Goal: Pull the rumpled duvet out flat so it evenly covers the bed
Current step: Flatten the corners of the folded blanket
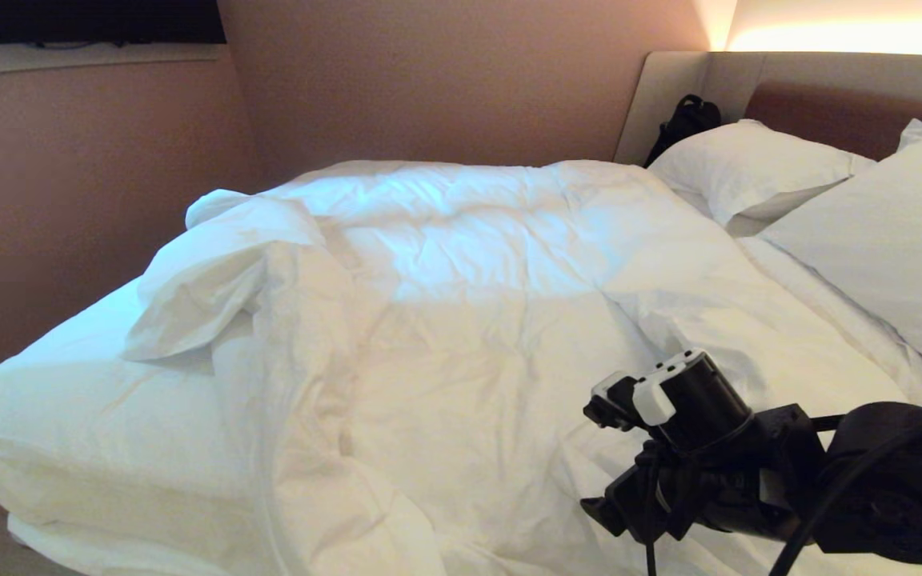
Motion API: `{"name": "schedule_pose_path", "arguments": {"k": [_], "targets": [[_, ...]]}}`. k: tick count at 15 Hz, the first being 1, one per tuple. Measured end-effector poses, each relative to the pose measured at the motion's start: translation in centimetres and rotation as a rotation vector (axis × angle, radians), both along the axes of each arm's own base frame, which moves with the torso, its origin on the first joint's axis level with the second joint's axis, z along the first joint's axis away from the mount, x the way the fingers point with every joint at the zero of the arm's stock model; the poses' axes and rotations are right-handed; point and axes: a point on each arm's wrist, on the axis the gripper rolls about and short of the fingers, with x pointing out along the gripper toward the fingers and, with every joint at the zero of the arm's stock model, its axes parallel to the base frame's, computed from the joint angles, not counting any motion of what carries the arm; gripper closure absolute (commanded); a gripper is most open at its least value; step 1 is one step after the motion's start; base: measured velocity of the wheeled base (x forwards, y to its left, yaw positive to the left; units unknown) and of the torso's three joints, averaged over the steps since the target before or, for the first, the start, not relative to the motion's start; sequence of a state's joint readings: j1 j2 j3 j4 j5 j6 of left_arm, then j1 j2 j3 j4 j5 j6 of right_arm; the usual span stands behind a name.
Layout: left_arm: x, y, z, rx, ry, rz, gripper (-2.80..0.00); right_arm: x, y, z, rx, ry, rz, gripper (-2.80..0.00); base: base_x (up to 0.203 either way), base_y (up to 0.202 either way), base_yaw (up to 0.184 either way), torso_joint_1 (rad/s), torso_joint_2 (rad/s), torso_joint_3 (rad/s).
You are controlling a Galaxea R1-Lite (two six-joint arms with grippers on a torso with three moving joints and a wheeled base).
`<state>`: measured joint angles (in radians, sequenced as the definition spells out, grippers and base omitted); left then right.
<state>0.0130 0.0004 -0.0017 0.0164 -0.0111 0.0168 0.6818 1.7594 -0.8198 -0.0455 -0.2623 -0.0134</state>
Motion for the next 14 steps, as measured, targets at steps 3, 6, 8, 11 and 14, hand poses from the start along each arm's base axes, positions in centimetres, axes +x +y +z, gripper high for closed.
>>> {"name": "schedule_pose_path", "arguments": {"k": [3,6,8,11,14], "targets": [[0.0,0.0,0.0,0.0,0.0,-0.001,0.0,0.0,0.2,-0.3,-0.009,0.004,0.002,-2.8,0.0,0.0,0.0,0.0,0.0,0.0],[0.0,0.0,0.0,0.0,0.0,0.0,0.0,0.1,0.4,-0.6,-0.018,0.011,0.004,-2.8,0.0,0.0,0.0,0.0,0.0,0.0],[0.0,0.0,0.0,0.0,0.0,0.0,0.0,0.2,0.6,-0.9,-0.027,0.017,0.003,-2.8,0.0,0.0,0.0,0.0,0.0,0.0],[0.0,0.0,0.0,0.0,0.0,0.0,0.0,0.5,0.8,-1.6,-0.057,0.022,-0.014,-2.8,0.0,0.0,0.0,0.0,0.0,0.0],[0.0,0.0,0.0,0.0,0.0,0.0,0.0,0.8,1.0,-2.3,-0.094,0.022,-0.033,-2.8,0.0,0.0,0.0,0.0,0.0,0.0]]}}
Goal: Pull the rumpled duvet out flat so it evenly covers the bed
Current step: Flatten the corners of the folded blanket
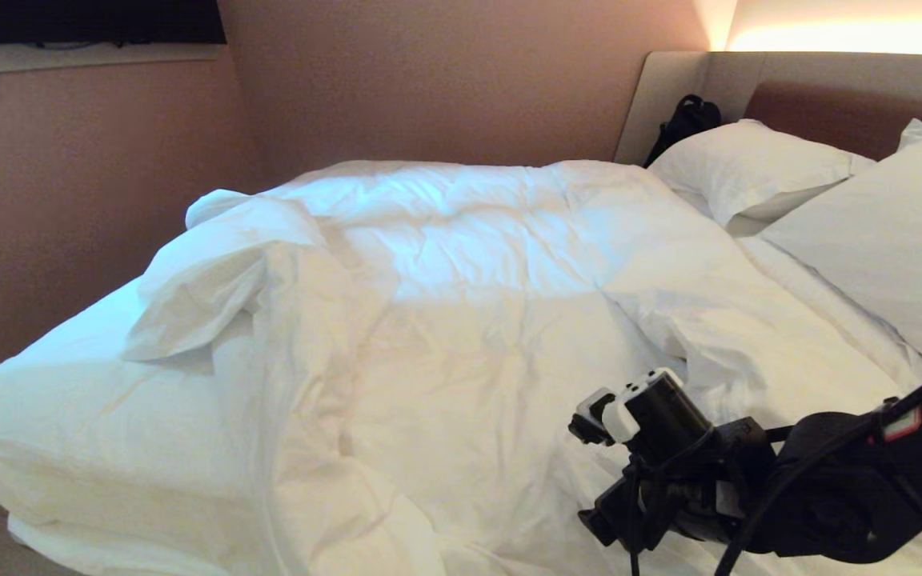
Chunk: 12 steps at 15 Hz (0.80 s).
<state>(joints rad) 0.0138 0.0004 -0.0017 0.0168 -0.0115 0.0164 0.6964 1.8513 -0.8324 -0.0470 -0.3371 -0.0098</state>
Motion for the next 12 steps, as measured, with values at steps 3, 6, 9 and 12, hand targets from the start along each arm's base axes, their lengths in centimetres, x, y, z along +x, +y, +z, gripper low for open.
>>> {"name": "schedule_pose_path", "arguments": {"k": [3,6,9,12], "targets": [[0.0,0.0,0.0,0.0,0.0,0.0,0.0,0.3,0.2,-0.6,-0.014,-0.003,-0.009,-2.8,0.0,0.0,0.0,0.0,0.0,0.0],[0.0,0.0,0.0,0.0,0.0,0.0,0.0,0.7,0.4,-1.4,-0.034,-0.029,-0.031,-2.8,0.0,0.0,0.0,0.0,0.0,0.0],[0.0,0.0,0.0,0.001,0.0,0.0,0.0,0.9,0.6,-1.6,-0.041,-0.045,-0.04,-2.8,0.0,0.0,0.0,0.0,0.0,0.0],[0.0,0.0,0.0,0.0,0.0,0.0,0.0,0.9,0.6,-1.8,-0.044,-0.043,-0.041,-2.8,0.0,0.0,0.0,0.0,0.0,0.0]]}}
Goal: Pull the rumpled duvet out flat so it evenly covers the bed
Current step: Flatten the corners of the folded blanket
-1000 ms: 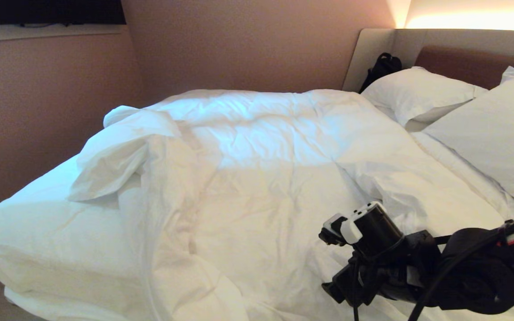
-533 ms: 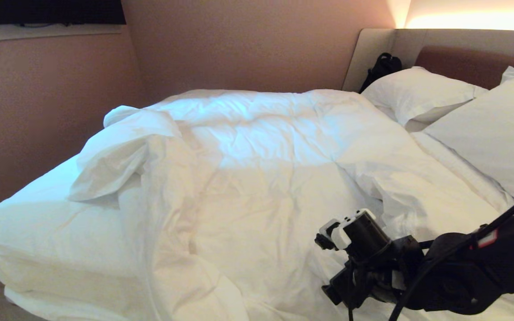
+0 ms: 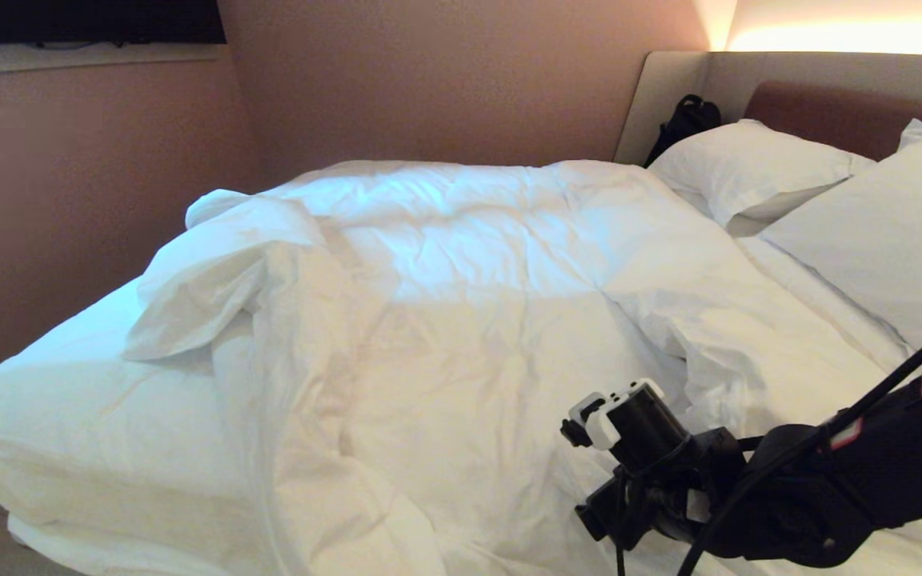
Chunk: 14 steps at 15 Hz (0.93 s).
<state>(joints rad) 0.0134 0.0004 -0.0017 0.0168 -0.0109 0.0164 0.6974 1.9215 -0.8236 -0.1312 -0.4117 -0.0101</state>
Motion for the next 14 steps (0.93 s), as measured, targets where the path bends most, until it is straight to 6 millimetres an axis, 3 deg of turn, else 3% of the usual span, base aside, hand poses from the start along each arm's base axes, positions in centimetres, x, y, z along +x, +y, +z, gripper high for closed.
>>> {"name": "schedule_pose_path", "arguments": {"k": [11,12,14], "targets": [[0.0,0.0,0.0,0.0,0.0,-0.001,0.0,0.3,0.1,-1.2,-0.06,0.0,-0.03,-2.8,0.0,0.0,0.0,0.0,0.0,0.0],[0.0,0.0,0.0,0.0,0.0,-0.001,0.0,0.3,0.1,-1.2,-0.063,0.001,-0.03,0.0,0.0,0.0,0.0,0.0,0.0,0.0],[0.0,0.0,0.0,0.0,0.0,-0.001,0.0,0.3,0.1,-1.2,-0.064,0.001,-0.029,0.0,0.0,0.0,0.0,0.0,0.0,0.0]]}}
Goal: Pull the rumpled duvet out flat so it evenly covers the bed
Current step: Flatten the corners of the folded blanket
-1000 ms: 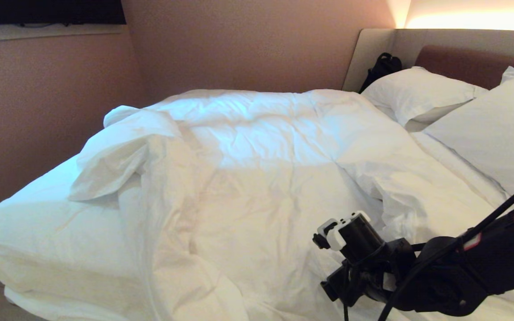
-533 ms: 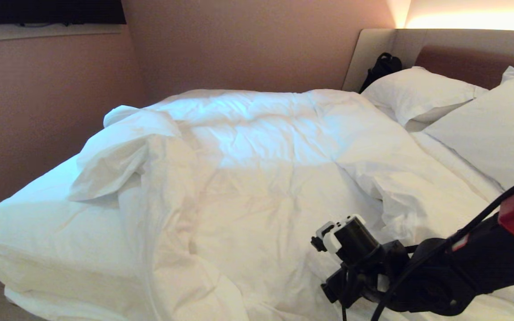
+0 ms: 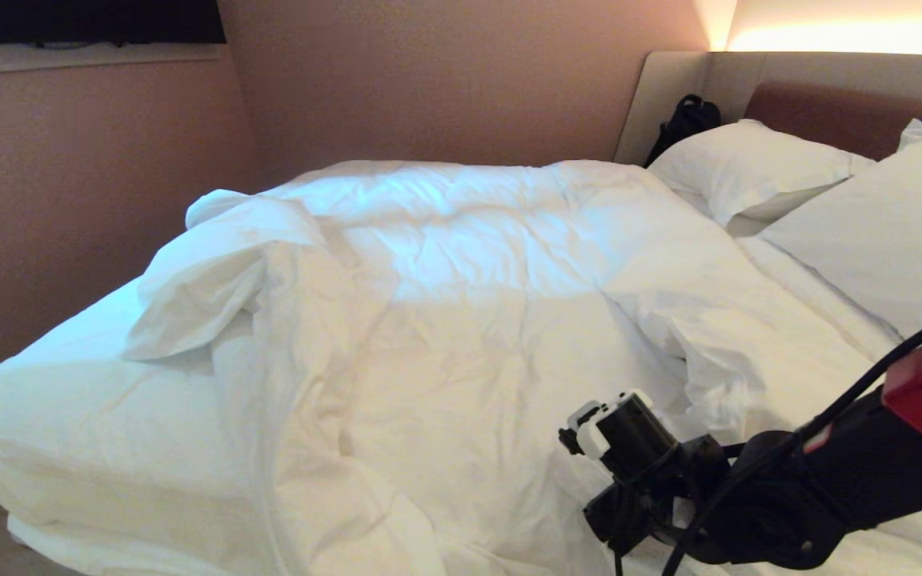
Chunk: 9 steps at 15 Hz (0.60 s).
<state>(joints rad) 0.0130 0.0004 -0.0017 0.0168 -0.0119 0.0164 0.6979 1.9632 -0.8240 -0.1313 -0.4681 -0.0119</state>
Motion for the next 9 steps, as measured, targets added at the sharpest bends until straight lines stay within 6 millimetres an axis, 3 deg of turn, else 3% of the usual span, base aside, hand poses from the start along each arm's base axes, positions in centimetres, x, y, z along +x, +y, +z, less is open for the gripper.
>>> {"name": "schedule_pose_path", "arguments": {"k": [5,9], "targets": [[0.0,0.0,0.0,0.0,0.0,0.0,0.0,0.0,-0.1,0.3,0.006,-0.006,-0.003,0.0,0.0,0.0,0.0,0.0,0.0,0.0],[0.0,0.0,0.0,0.0,0.0,0.001,0.0,-0.3,-0.4,1.8,0.038,-0.044,-0.004,0.0,0.0,0.0,0.0,0.0,0.0,0.0]]}}
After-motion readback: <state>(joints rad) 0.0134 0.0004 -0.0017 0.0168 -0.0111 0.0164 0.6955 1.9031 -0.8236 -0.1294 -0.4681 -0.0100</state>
